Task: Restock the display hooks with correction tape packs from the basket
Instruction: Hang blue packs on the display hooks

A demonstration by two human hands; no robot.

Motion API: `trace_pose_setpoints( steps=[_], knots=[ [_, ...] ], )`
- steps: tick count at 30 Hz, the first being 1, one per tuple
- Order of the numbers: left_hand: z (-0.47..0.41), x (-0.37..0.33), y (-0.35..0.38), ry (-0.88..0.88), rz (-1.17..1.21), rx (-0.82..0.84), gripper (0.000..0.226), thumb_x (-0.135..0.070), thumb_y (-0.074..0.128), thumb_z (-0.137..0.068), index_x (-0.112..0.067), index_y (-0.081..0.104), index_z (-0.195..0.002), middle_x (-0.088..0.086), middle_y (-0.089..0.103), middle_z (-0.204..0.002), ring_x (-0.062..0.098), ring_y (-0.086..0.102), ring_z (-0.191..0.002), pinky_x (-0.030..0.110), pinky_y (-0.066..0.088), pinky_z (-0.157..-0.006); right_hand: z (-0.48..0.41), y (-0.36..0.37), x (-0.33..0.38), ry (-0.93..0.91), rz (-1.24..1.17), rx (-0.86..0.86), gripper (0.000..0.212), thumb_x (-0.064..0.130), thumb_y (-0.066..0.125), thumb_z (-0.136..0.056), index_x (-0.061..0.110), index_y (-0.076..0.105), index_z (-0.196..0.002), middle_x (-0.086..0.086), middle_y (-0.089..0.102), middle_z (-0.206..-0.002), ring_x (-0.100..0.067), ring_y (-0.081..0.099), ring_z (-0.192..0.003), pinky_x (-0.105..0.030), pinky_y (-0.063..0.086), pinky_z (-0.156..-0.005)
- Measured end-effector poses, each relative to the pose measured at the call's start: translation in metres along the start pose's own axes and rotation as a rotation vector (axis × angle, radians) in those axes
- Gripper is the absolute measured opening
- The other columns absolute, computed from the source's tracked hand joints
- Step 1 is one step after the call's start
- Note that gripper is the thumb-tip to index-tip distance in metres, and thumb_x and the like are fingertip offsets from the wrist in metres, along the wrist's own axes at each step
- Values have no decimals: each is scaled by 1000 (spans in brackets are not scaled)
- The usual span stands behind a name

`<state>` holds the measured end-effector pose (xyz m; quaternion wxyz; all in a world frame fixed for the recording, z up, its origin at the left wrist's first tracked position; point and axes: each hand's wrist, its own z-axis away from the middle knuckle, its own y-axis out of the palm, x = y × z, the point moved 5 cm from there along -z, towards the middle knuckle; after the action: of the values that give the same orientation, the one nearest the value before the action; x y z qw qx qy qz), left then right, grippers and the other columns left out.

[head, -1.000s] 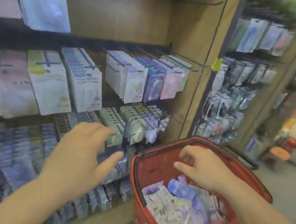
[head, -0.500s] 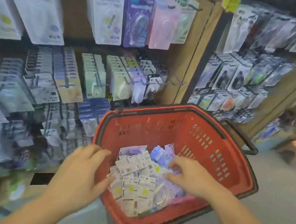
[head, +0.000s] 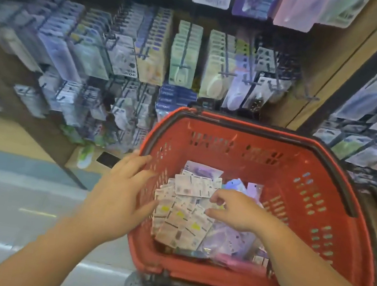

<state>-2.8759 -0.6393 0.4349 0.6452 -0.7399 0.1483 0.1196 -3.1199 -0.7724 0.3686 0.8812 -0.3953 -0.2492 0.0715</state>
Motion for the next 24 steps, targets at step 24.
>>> trace_pose_setpoints(
  steps=[24],
  knots=[
    [8,-4,-3,-191,165,-26,44,-33,79,-79,-14,71,-117,-5,47,-158,16,29,-158,32,28,-125,-152,50,-45,-176,138,-29,59,39,73,-91,26,54,-146,-5,53,-148,-32,54,-130,-39,49,-101]
  ],
)
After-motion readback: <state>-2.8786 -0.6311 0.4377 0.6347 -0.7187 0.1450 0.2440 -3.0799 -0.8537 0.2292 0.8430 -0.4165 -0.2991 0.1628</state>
